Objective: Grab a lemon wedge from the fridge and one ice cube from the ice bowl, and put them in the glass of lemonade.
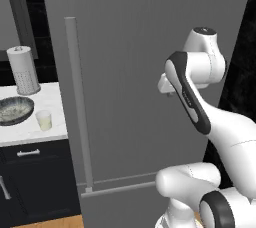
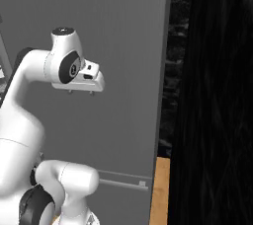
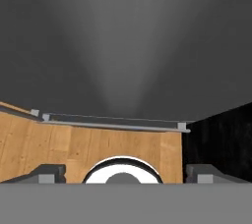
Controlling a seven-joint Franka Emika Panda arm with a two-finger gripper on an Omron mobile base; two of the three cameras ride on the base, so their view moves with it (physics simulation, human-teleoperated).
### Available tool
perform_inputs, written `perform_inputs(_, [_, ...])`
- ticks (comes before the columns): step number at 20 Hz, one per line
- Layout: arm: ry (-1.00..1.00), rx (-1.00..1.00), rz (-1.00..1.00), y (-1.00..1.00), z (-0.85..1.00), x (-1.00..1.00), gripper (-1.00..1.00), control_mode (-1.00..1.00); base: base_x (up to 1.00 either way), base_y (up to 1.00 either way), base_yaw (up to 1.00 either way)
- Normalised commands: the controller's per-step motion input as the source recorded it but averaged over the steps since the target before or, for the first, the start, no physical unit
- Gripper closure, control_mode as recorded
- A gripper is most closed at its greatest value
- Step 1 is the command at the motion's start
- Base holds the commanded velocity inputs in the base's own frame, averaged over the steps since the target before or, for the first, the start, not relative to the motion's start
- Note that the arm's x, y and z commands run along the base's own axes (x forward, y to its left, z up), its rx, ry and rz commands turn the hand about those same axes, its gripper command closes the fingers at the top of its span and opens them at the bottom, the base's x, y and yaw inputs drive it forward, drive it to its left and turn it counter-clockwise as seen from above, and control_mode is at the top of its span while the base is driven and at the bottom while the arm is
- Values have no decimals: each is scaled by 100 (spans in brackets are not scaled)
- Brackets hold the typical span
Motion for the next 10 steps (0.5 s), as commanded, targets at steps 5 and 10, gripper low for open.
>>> perform_inputs(5, [14, 0, 0, 0, -44, -52, -100, -100, 0, 0, 0])
perform_inputs(10, [0, 0, 0, 0, 0, 0, -100, 100, -24, 38, 0])
